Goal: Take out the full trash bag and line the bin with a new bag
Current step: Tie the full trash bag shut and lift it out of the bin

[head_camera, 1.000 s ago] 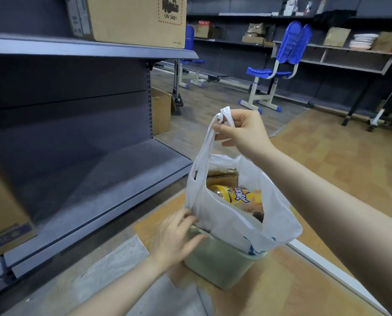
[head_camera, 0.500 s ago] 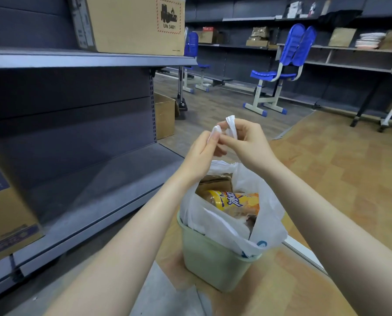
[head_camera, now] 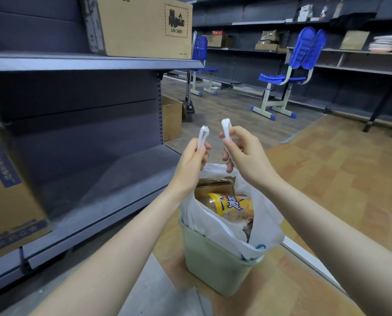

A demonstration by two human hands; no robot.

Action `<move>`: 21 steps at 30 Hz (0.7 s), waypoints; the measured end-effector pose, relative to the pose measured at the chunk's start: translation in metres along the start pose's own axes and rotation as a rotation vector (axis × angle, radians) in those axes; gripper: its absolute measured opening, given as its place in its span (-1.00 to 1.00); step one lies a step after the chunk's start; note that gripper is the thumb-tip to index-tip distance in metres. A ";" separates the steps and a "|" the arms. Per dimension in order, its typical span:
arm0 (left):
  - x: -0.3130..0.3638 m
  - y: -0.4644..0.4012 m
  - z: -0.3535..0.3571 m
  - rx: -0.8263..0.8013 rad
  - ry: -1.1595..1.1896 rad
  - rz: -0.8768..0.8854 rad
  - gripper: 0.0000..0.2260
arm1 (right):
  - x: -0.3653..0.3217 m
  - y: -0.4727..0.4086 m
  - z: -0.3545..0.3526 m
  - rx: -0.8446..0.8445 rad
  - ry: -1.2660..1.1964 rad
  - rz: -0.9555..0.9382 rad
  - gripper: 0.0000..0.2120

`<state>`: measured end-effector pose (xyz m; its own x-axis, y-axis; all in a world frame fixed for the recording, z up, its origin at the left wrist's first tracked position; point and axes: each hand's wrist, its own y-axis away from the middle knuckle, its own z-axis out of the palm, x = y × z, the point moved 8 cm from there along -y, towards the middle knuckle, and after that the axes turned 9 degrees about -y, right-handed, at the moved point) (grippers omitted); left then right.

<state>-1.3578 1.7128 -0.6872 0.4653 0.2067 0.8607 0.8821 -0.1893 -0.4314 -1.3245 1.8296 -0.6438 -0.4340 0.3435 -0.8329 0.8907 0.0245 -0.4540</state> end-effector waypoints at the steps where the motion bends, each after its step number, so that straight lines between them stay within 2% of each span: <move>1: -0.005 0.002 0.000 -0.024 -0.087 0.016 -0.81 | 0.003 0.002 0.000 0.024 -0.013 0.004 -0.90; 4: -0.019 0.009 -0.004 -0.026 -0.215 0.044 -0.77 | 0.011 0.007 -0.005 0.144 -0.083 0.022 -0.88; 6: -0.020 0.013 -0.005 -0.016 -0.118 0.022 -0.74 | 0.012 0.008 -0.008 0.214 -0.069 -0.001 -0.96; 10: -0.019 0.014 -0.004 0.036 0.014 -0.031 -0.71 | 0.016 0.001 -0.007 0.268 -0.104 0.026 -0.88; 14: -0.021 0.010 -0.002 0.089 0.073 -0.056 -0.68 | 0.010 -0.006 0.014 0.120 -0.043 0.043 -0.77; 18: -0.015 0.008 0.006 0.054 0.120 -0.002 -0.65 | 0.008 -0.011 0.036 -0.068 -0.071 0.047 -0.74; 21: -0.012 0.010 0.010 -0.006 0.069 0.061 -0.71 | 0.014 -0.011 0.040 -0.100 0.005 0.085 -0.54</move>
<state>-1.3541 1.7178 -0.7039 0.5119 0.1280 0.8495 0.8517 -0.2048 -0.4824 -1.3459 1.7965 -0.6627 -0.3556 0.3528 -0.8655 0.9335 0.0885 -0.3474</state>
